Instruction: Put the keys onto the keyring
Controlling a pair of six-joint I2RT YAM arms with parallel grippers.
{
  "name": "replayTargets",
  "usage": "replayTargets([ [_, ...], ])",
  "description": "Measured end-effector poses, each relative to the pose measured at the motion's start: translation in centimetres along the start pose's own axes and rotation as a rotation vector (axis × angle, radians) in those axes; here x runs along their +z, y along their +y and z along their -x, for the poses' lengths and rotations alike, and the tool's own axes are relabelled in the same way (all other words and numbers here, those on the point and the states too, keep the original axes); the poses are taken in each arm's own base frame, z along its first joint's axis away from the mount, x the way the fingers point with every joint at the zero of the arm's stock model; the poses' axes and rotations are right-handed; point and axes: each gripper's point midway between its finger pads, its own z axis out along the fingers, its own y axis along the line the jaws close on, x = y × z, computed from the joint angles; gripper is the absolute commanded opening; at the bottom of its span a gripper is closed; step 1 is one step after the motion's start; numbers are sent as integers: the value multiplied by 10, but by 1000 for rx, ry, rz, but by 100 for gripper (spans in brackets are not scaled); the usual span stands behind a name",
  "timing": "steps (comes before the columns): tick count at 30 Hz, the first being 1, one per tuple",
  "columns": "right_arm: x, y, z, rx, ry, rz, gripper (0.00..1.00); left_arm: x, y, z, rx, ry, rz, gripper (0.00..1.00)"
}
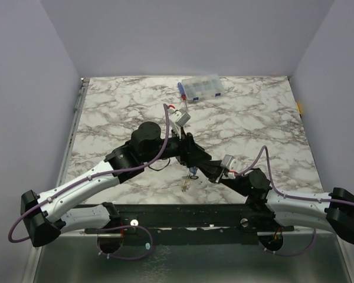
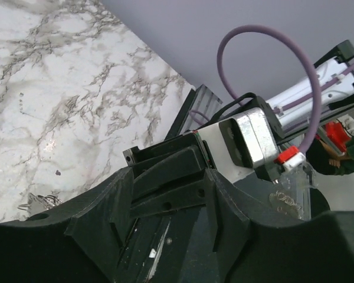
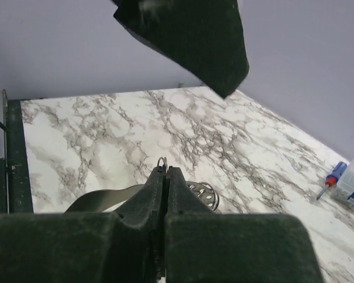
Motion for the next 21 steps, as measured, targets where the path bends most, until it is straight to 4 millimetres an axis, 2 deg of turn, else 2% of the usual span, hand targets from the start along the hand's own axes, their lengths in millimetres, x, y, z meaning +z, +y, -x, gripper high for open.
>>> replayTargets([
  [4,-3,1,11,-11,-45,9,0,-14,-11,14,47,-42,-11,54],
  [8,-6,1,25,-15,-89,16,0,-43,-18,34,169,-151,18,54],
  [11,-8,1,36,-16,-124,21,0,-65,-14,39,273,-222,53,57],
  [15,-13,3,49,-9,-157,38,0,-79,3,26,380,-266,86,57],
  [21,-22,13,64,20,-184,97,0,-76,21,-9,489,-237,54,55],
])
